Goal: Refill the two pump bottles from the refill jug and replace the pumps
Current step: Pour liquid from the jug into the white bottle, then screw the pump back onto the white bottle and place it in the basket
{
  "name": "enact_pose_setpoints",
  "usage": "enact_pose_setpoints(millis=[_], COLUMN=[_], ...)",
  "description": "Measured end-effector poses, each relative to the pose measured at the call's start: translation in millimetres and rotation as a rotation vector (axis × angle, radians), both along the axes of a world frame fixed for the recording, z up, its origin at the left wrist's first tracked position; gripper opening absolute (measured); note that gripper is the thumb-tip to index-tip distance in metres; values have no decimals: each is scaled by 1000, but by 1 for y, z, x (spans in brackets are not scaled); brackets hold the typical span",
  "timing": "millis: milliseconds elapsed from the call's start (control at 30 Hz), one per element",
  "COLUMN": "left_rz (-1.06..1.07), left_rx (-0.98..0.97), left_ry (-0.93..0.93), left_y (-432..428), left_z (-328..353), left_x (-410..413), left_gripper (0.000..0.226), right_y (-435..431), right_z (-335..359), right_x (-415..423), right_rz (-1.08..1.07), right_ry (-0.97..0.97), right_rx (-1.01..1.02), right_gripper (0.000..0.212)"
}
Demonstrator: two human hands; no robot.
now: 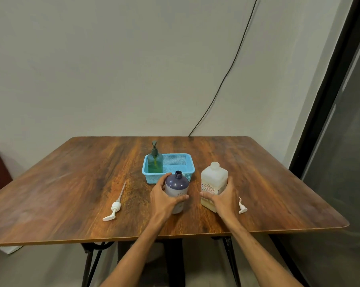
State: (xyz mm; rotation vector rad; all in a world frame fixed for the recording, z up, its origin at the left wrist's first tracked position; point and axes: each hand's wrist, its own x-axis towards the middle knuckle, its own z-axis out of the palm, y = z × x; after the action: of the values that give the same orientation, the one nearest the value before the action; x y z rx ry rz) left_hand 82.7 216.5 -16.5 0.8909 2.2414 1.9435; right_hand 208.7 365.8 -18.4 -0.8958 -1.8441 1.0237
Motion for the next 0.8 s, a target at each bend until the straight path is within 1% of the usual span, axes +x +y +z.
enact_pose_setpoints(millis=[267, 433, 500, 633, 700, 800], left_rz=[3, -31, -66, -99, -83, -37], left_rx=[3, 21, 10, 12, 24, 34], left_ry=[-38, -58, -72, -64, -6, 89], left_y=[3, 0, -2, -13, -24, -41], left_z=[-13, -17, -15, -12, -11, -3], left_x=[-4, -3, -4, -2, 2, 12], left_gripper=[91, 93, 99, 118, 118, 102], right_y=[-1, 0, -3, -14, -27, -54], right_z=[-13, -22, -21, -12, -3, 12], right_x=[-2, 2, 4, 12, 15, 19], right_rz=[-12, 46, 62, 7, -65, -197], right_ry=[17, 21, 16, 41, 63, 147], right_rx=[-8, -37, -40, 8, 59, 235], right_gripper=[98, 104, 103, 115, 110, 92])
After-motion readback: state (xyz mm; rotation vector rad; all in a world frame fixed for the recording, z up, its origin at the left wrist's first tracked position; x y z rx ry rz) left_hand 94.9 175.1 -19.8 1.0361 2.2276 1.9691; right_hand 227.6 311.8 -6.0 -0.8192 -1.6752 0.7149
